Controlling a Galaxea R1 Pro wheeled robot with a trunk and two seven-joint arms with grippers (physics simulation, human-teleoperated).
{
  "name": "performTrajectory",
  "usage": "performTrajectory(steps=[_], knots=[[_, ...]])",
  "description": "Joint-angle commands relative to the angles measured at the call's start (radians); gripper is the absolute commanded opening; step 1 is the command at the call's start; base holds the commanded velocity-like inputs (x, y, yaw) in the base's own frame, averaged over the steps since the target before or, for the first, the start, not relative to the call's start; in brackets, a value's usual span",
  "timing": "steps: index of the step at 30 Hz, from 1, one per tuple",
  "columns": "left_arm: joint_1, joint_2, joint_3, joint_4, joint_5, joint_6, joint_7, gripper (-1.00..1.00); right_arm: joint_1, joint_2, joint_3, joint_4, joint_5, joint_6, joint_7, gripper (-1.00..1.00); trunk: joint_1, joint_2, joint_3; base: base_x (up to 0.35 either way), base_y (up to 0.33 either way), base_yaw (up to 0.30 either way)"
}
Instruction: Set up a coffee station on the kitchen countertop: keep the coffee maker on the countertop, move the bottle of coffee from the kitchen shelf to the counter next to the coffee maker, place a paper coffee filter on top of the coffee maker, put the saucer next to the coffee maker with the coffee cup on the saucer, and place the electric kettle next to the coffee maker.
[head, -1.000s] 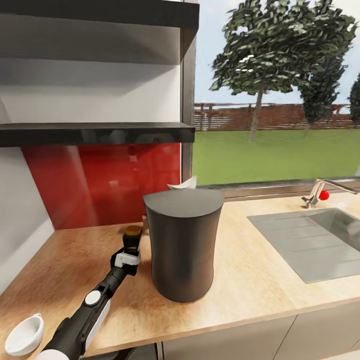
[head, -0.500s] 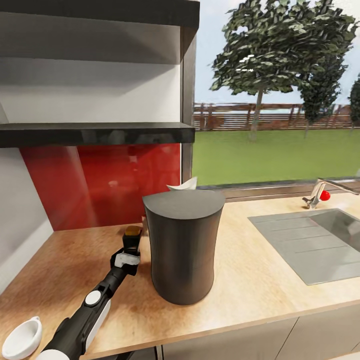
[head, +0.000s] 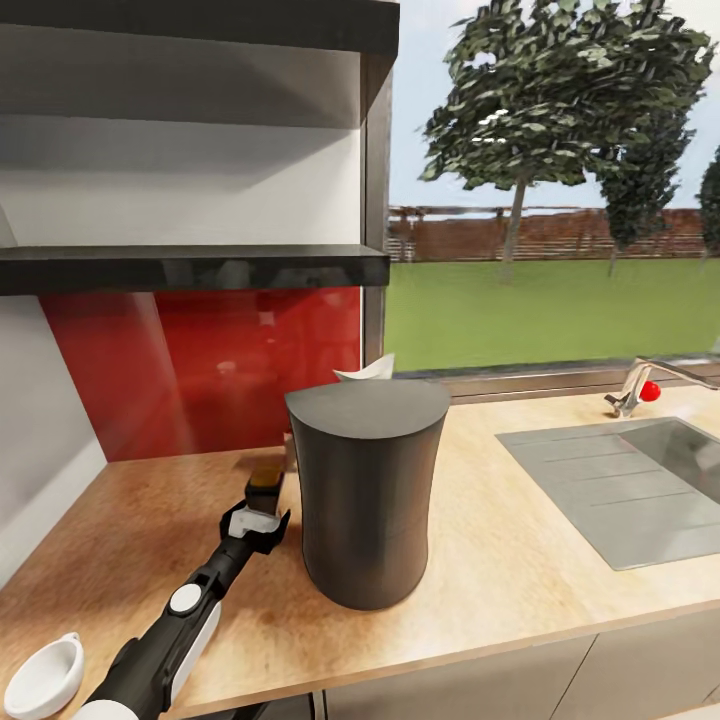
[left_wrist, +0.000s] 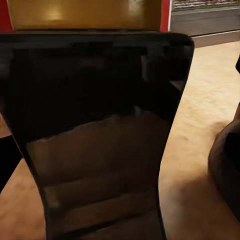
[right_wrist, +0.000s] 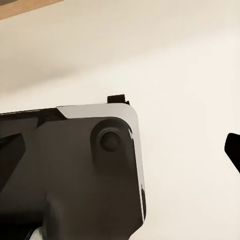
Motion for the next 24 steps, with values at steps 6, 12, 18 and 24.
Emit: performTrajectory(steps=[6,12,18,24], knots=[[0.000,0.001,-0.002,0.001,0.002,-0.003,-0.001,1.00,-0.001,0.000,-0.009,0.001,0.010,-0.003,0.003,1.00,0.000,-0.002,-0.001,0.000,0.000,0.000],[-0.001,0.002,-0.002,0.001,0.002,-0.003,-0.001,1.00,-0.001,0.000,-0.009,0.001,0.010,-0.003,0.003,1.00,0.000,-0.002,-0.001,0.000,0.000,0.000],[-0.001,0.002,-0.002,0.001,0.002,-0.003,-0.001,1.00,-0.001,0.000,-0.009,0.001,0.010,-0.003,0.003,1.00,0.000,-0.002,-0.001,0.000,0.000,0.000],[-0.001,0.002,-0.002,0.001,0.002,-0.003,-0.001,1.00,-0.001,0.000,-0.009,0.001,0.010,-0.003,0.003,1.00,0.000,-0.002,-0.001,0.000,0.000,0.000]])
